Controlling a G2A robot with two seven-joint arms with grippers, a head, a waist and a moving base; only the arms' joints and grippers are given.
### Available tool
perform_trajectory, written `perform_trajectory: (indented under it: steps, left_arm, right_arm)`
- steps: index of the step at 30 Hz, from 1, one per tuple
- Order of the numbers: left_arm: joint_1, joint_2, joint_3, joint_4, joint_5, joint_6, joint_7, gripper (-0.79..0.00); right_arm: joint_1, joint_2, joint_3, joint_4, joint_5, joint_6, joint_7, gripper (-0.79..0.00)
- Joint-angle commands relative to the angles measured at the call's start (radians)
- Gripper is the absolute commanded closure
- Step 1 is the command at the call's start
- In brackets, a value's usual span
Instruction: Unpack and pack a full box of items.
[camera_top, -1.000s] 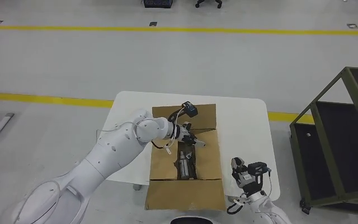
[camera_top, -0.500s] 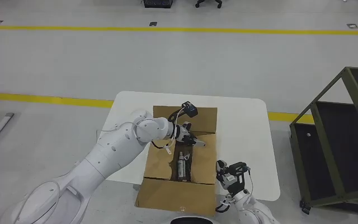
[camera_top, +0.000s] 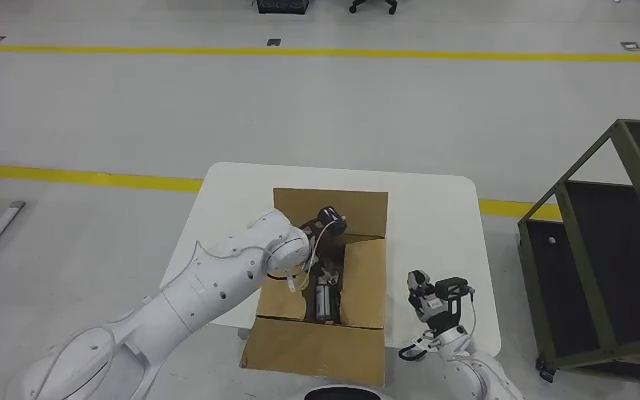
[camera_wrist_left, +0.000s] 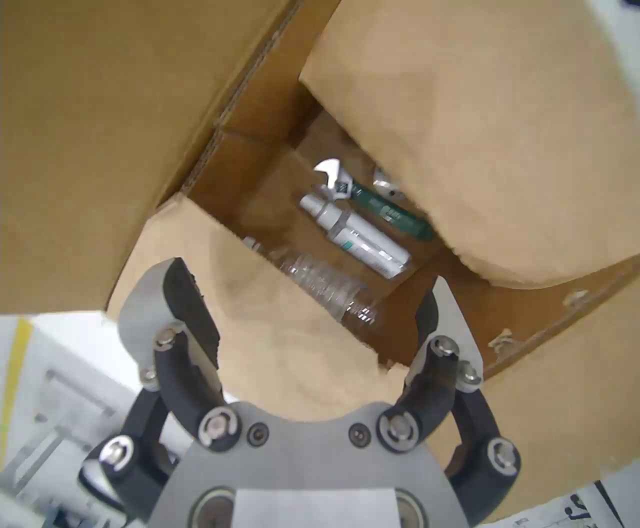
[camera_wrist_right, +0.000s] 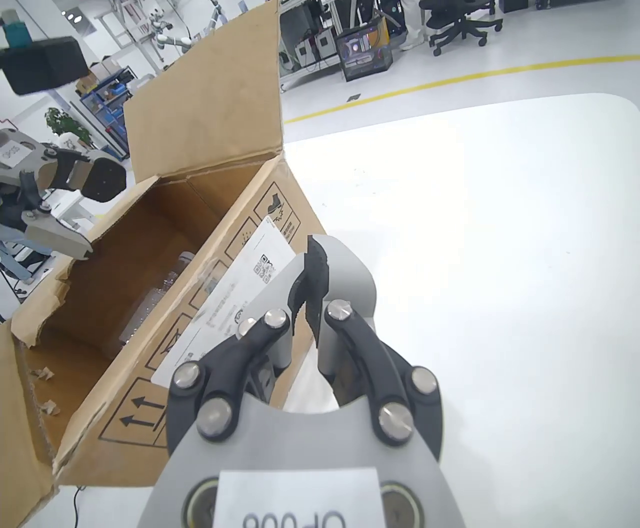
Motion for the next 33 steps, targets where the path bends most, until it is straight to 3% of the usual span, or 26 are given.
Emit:
perform_trajectory:
  steps: [1,15,18,26,33]
  left_arm:
    - [-0.001,-0.003,0.007,-0.015,0.024,0.028,-0.018,-0.785]
    - [-0.001,-0.003,0.007,-0.015,0.024,0.028,-0.018,-0.785]
    - [0.007,-0.005,0.024,-0.022,0.098,0.023,-0.037,-0.785]
    - [0.006,-0.052,0.084,-0.063,0.234,0.076,-0.195,-0.785]
    - [0.024,-0.104,0.074,-0.006,0.220,0.154,-0.168,-0.785]
  right_arm:
    - [0.003,0.000,0.002,0.004,0.005,-0.002,-0.001,0.000]
    - [0.015,0.002,-0.008,0.014,-0.006,-0.034,0.020,0.000]
    - [0.016,0.002,-0.009,0.014,-0.009,-0.033,0.021,0.000]
    - [0.011,0.004,0.014,0.007,-0.002,0.000,0.011,0.000]
    - [0.017,0.005,0.019,0.004,0.003,0.008,0.018,0.000]
